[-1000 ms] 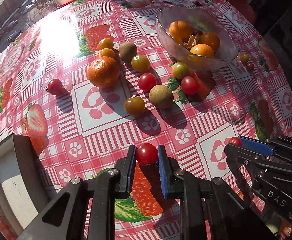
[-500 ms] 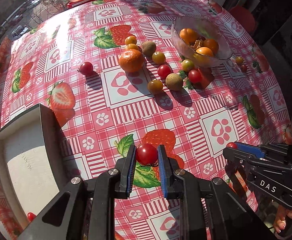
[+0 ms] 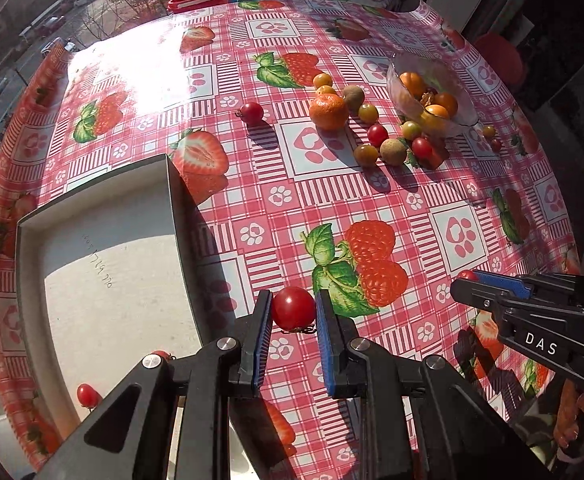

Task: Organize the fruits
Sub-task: 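Carry both red cherry tomatoes over the white tray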

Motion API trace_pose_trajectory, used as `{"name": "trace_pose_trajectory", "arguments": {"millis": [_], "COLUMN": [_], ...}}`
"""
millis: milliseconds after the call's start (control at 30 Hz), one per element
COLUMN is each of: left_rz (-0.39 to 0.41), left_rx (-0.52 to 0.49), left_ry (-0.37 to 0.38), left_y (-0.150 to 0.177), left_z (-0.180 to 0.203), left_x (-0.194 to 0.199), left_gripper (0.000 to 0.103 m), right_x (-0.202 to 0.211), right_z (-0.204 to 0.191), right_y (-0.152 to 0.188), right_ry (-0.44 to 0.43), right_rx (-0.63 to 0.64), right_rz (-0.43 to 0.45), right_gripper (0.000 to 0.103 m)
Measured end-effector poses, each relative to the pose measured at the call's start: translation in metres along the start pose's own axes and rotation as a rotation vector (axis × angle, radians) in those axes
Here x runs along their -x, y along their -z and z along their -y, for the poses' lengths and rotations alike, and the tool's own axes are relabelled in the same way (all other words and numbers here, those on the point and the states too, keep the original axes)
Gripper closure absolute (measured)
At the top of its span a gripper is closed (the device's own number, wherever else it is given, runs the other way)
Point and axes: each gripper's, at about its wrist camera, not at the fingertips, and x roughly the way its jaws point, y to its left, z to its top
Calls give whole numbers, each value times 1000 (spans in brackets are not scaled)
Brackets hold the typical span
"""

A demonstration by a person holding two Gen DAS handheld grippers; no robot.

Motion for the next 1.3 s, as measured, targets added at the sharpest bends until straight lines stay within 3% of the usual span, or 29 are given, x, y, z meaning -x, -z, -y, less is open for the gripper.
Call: {"name": "trace_pose_trajectory", "arguments": {"millis": [733,1300], "left_rz": [29,20], "left_rx": [182,248], "left_ry": [-70,-109], "left_y": [54,51], "left_z": [-116,-181], "left_x": [33,18], "left_gripper": [80,80], "right_x": [-4,-37], "right_z": [-131,-228], "right_y": [1,-21], "right_ry": [-40,-85], "right_rx": [194,318], "right_rz": [-3,-39], "right_gripper": [82,82]}}
